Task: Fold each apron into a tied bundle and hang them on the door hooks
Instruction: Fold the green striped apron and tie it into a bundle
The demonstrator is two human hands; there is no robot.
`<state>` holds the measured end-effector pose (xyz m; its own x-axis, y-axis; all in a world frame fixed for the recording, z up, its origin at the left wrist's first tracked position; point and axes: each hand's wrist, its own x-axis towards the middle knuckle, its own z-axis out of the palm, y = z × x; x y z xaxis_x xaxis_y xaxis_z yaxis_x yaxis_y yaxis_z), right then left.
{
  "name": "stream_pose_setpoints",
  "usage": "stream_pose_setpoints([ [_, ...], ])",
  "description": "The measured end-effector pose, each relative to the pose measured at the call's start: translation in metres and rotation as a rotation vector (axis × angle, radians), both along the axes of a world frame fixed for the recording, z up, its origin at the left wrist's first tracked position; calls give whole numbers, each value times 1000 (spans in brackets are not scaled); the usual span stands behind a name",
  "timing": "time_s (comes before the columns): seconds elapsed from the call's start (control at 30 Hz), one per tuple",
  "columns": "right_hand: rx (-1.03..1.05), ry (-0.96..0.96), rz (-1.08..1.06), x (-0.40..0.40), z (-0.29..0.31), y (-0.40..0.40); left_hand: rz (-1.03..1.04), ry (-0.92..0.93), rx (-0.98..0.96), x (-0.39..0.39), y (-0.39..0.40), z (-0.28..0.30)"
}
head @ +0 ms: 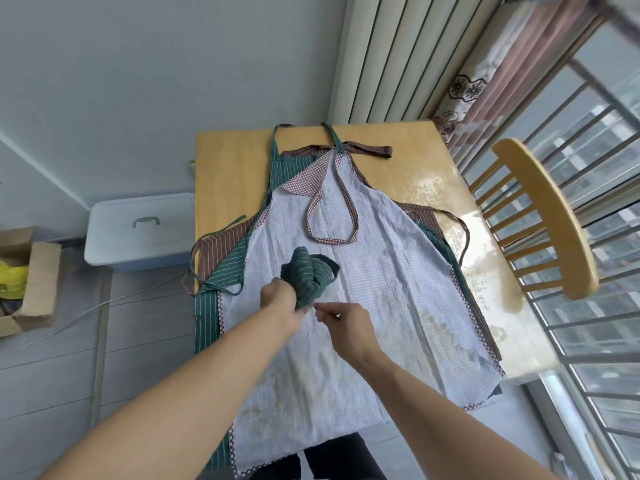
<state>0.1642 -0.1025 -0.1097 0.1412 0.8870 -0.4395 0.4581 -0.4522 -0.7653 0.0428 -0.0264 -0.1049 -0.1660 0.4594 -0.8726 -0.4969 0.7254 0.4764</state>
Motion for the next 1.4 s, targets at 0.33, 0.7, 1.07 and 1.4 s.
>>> stream_pose_setpoints([
  [0.33,20,-411,228,3,8,0,-404,498,207,-7,-5,4],
  [0.7,346,-799,611,1,18,4,-555,647,281,-4,-12,-11],
  [1.07,575,-695,723,4,9,0,-909,679,670,-13,-28,-22],
  [1.4,137,-349,550,0,-33,-20,-1237,574,712,-33,-56,-81],
])
